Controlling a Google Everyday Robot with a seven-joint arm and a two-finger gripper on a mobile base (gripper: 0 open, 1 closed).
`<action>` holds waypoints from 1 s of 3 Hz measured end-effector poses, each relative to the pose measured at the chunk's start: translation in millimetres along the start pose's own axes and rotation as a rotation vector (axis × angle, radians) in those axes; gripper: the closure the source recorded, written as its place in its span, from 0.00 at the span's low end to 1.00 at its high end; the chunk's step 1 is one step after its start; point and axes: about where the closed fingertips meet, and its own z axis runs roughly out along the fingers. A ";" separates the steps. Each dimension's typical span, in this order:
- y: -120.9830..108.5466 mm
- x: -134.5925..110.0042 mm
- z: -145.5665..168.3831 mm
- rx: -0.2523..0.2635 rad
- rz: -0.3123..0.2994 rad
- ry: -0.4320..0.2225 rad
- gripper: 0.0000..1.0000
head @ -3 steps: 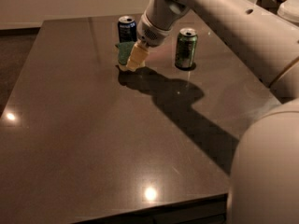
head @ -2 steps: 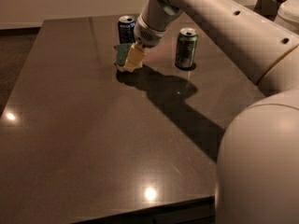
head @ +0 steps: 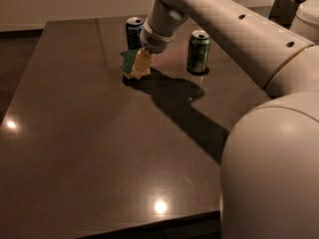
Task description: Move sponge near pepsi can
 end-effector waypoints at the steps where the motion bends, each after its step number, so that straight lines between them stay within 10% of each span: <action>1: 0.5 0.2 4.5 -0.004 -0.005 0.004 0.35; 3: 2.0 0.0 10.2 -0.012 -0.007 0.008 0.00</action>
Offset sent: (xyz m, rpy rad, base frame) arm 0.0006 0.0017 -0.0040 -0.0043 0.0023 0.0056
